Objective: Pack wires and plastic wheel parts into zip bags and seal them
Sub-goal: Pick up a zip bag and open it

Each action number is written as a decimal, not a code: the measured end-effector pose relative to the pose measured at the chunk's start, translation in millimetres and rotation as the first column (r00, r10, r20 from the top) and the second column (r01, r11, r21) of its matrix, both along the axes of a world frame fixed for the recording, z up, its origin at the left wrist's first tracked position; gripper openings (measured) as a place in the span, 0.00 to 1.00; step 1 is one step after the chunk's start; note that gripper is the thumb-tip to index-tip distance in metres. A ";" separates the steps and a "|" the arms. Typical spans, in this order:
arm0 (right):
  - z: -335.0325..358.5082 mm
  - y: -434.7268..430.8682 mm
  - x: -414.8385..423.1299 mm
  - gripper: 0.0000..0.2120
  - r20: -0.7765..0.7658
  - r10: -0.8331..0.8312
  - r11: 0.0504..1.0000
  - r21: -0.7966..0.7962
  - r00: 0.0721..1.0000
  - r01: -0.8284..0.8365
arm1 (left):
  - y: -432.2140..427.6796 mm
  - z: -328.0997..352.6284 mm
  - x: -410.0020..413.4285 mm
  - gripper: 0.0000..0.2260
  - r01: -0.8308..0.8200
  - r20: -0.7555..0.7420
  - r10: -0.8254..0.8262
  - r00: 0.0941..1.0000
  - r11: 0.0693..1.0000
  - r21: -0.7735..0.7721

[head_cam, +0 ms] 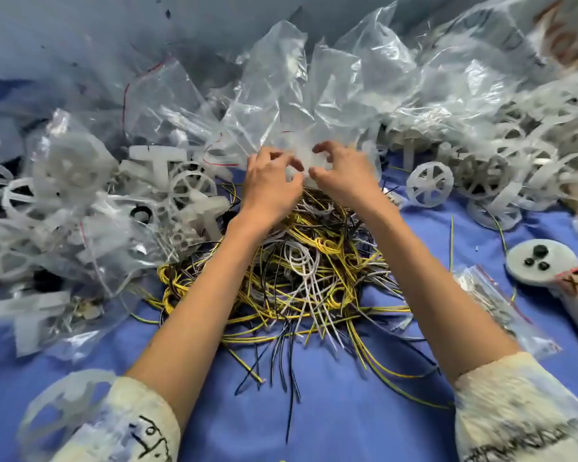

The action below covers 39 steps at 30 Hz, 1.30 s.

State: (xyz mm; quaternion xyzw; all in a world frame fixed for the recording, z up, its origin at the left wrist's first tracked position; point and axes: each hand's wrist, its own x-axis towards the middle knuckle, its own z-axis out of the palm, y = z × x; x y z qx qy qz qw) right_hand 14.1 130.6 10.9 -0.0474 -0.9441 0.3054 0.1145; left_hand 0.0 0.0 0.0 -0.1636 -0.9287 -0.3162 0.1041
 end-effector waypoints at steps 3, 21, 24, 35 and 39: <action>-2.2 -1.1 -8.9 0.21 0.090 0.050 0.998 -0.043 0.995 -0.046 | 0.6 -8.0 -9.1 0.14 0.062 0.133 -0.042 0.990 0.987 -0.150; 39.9 8.3 30.6 0.15 -0.085 0.300 0.828 -0.472 0.950 -0.304 | -23.5 26.3 19.5 0.08 0.048 -0.152 -0.037 0.988 0.996 0.070; 34.0 6.5 43.7 0.27 -0.040 0.346 0.884 -0.322 0.937 -0.340 | -30.5 30.2 33.0 0.07 0.069 -0.076 -0.058 0.995 0.986 0.151; 12.5 -33.7 63.1 0.45 -0.374 0.260 0.892 -0.261 0.890 -0.370 | -40.5 45.5 57.4 0.16 0.273 0.053 -0.349 0.935 0.808 0.522; 13.8 -41.5 59.5 0.36 -0.439 0.086 0.918 -0.315 0.894 -0.242 | -46.5 43.5 45.3 0.10 0.118 -0.280 -0.037 0.959 0.953 0.279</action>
